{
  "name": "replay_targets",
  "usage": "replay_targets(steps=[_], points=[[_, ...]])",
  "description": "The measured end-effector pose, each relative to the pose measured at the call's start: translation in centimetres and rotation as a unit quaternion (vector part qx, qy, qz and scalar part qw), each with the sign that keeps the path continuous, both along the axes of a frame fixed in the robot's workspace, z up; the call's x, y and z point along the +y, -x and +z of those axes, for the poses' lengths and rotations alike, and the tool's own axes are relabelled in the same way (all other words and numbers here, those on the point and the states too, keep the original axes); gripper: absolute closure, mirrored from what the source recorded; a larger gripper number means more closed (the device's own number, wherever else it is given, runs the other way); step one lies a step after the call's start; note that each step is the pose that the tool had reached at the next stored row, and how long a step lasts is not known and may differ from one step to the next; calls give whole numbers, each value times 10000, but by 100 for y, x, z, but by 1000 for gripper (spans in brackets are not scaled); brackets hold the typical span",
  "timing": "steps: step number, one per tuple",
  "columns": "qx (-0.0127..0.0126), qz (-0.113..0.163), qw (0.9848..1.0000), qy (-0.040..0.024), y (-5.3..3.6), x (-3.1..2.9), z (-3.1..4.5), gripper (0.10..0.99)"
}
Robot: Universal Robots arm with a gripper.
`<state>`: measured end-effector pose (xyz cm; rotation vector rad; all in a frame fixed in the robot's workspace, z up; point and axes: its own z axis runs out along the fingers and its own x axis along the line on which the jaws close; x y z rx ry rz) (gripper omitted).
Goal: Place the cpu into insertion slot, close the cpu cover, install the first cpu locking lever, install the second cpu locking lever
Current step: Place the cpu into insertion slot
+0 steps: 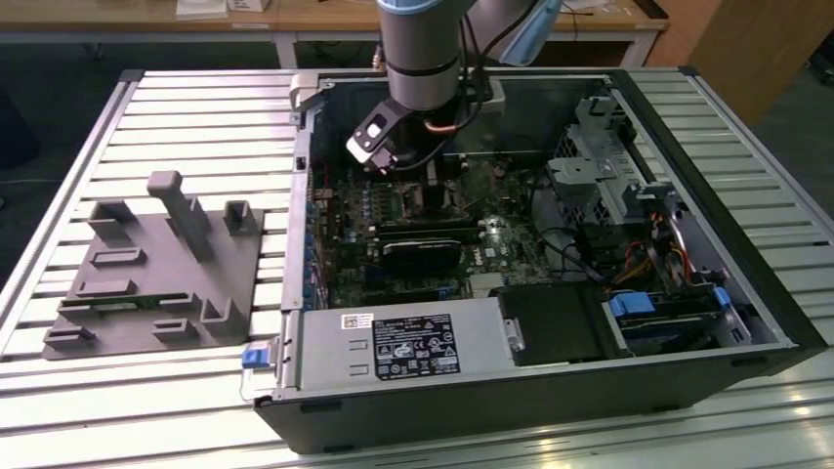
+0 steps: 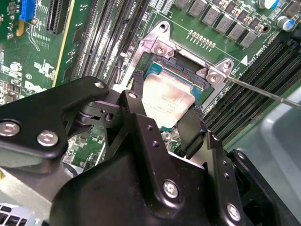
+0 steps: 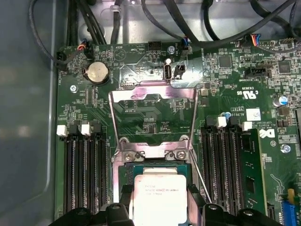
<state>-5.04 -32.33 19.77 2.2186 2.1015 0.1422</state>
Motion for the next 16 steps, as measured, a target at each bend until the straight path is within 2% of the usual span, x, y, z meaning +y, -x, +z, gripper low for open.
replay_targets(steps=[7, 16], points=[[0, 136, 9999, -42, 9, 4, -29, 549], [1, 159, 9999, -47, 11, 4, -56, 549]])
